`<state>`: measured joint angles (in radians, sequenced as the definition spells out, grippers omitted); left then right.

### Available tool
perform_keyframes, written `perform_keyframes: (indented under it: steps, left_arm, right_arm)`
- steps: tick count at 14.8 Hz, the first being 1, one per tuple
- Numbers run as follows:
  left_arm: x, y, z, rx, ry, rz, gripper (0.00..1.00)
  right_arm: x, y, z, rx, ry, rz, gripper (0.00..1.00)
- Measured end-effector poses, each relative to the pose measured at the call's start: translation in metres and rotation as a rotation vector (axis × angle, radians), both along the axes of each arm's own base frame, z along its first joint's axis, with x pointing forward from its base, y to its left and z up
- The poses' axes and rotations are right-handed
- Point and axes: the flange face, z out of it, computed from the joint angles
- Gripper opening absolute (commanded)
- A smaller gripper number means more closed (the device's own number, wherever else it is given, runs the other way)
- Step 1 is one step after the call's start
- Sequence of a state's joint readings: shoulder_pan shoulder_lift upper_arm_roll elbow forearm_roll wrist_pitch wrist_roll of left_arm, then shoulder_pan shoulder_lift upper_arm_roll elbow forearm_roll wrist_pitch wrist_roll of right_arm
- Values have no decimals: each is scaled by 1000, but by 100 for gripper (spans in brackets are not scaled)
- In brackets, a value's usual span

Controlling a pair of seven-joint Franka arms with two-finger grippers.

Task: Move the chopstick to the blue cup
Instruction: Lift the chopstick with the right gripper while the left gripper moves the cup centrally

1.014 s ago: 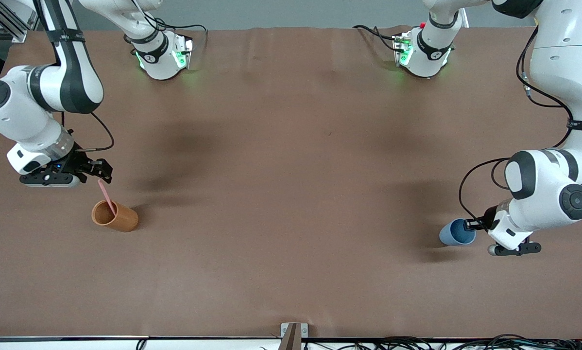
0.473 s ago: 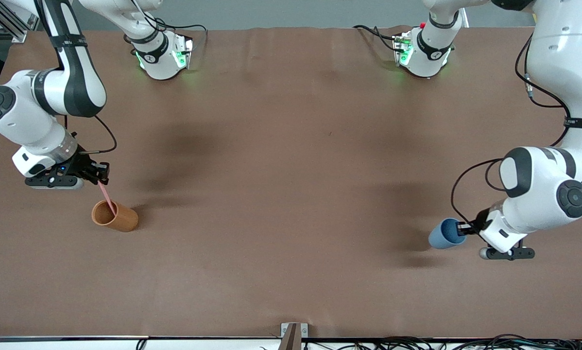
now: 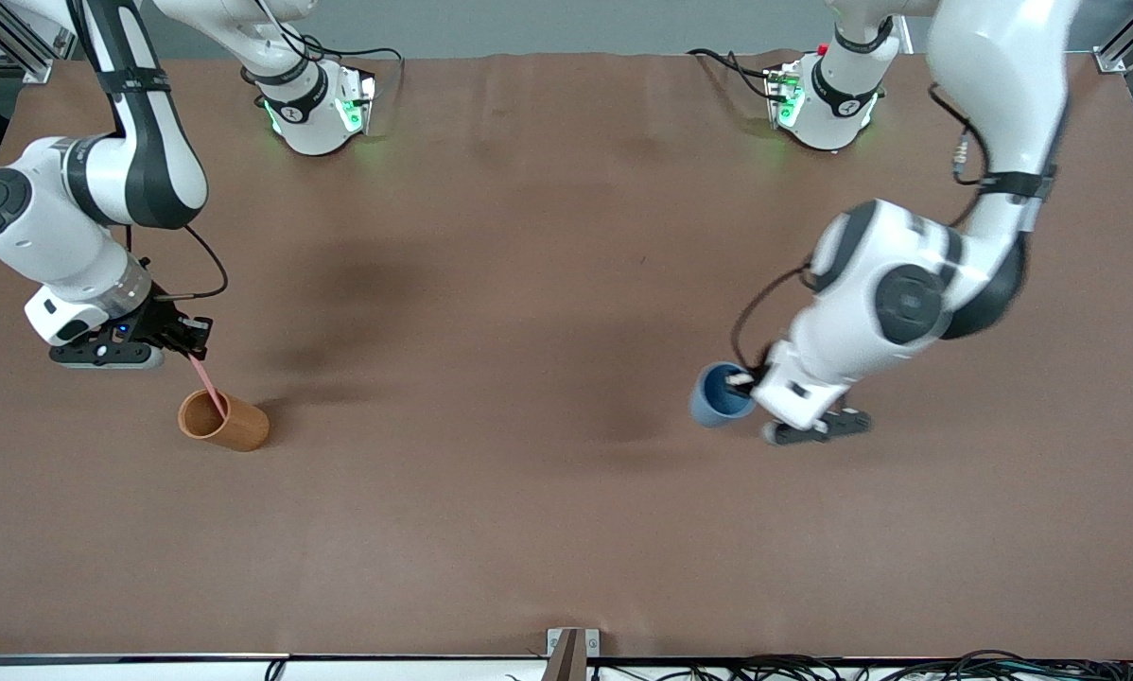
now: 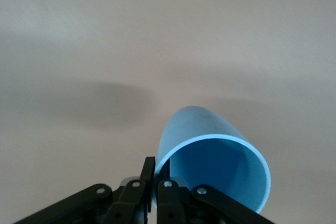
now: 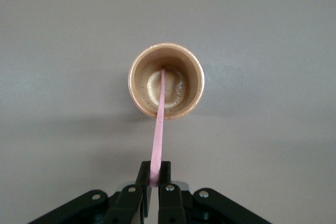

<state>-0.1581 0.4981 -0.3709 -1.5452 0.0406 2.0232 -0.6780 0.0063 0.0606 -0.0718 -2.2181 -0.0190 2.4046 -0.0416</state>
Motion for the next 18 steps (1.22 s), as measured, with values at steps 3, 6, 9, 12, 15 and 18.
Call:
perform_keyframes:
  steps: [3, 6, 9, 12, 15, 18]
  left_arm:
    - [-40, -72, -15, 66, -2, 58, 0]
    - [-67, -126, -37, 85, 7, 124, 0]
    - [-88, -172, -65, 77, 13, 162, 0]
    - [-100, -196, -89, 59, 18, 182, 0]
    - [-107, -210, -108, 27, 12, 192, 3]
    - [-109, -215, -121, 12, 12, 190, 56]
  right_arm:
    - [2, 0, 3, 0, -6, 0, 5]
    - [4, 0, 7, -1, -13, 0, 5]
    - [14, -1, 32, 0, 23, -2, 5]
    - [24, -3, 79, 3, 93, -6, 5]
    - [25, -3, 137, 7, 177, -11, 5]
    - [21, 1, 197, 9, 212, -11, 5]
